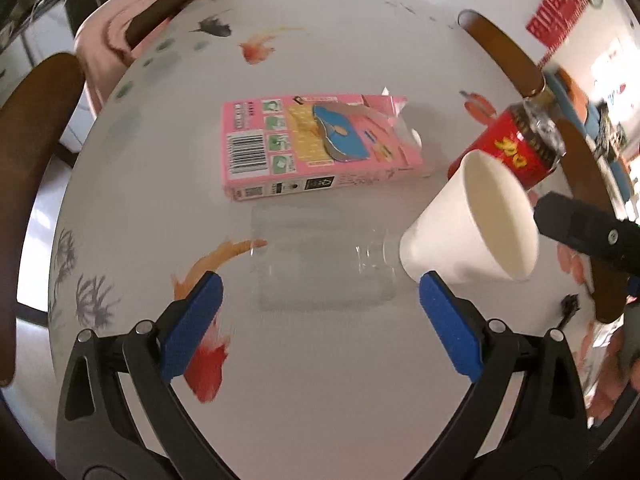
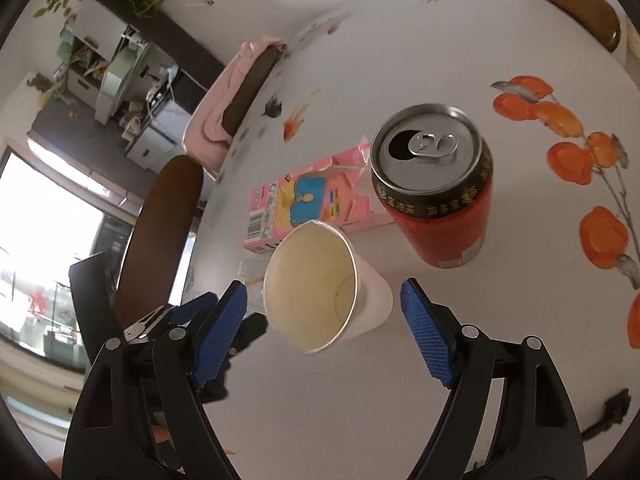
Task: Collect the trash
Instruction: 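Grasp the clear plastic tray with the left gripper while the right grasps the paper cup, then carry the tray and paper cup with both grippers over the bin and release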
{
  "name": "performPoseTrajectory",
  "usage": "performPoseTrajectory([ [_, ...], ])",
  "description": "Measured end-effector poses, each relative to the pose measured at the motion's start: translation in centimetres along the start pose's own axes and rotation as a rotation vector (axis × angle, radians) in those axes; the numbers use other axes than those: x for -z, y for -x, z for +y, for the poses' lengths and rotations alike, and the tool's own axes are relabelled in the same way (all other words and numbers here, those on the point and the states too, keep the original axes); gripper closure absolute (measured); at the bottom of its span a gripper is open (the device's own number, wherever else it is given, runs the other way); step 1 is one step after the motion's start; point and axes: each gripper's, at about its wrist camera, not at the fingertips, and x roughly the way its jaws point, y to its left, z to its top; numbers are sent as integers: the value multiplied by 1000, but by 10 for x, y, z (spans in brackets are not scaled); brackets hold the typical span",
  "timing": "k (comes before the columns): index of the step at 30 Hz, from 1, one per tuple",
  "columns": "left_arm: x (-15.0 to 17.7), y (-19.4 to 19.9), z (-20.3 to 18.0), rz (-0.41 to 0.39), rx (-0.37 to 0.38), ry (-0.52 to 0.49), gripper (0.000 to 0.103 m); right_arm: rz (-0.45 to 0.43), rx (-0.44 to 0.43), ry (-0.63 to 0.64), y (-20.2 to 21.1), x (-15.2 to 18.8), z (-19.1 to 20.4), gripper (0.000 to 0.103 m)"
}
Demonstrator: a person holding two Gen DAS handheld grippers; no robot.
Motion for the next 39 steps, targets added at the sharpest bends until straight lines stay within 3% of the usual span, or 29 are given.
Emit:
performPoseTrajectory([
  [3, -2, -12, 0, 34, -24, 2, 7, 23, -17, -17, -8, -1, -7, 25],
  [7, -6, -22, 4, 38, -22, 26, 7, 54, -34, -28, -17, -1, -12, 37],
  [9, -8, -28, 3, 63, -24, 24, 7, 59, -33, -36, -20, -3, -15, 38],
  [11, -7, -32, -1, 78, -20, 14, 7, 69, -41, -53, -23, -3, -18, 45],
  [13, -5, -35, -6, 76, -22, -13, 7, 82, -46, -72, -26, -3, -23, 59],
  [16, -2, -34, -5, 41, -26, -11, 19, 88, -40, -75, -26, -1, -27, 74],
  [19, -3, -30, 2, 30, -2, 21, 20, 78, -44, -68, -19, 1, -26, 87],
  [30, 16, 32, 33, -88, -7, 71, 20, 45, -73, 16, 3, 5, 12, 97],
  [34, 32, 66, 60, -136, -17, 126, 20, 42, -115, 99, 8, 10, 53, 97],
  [39, 79, 119, 109, -197, -62, 234, 20, 80, -192, 229, -5, 27, 126, 97],
])
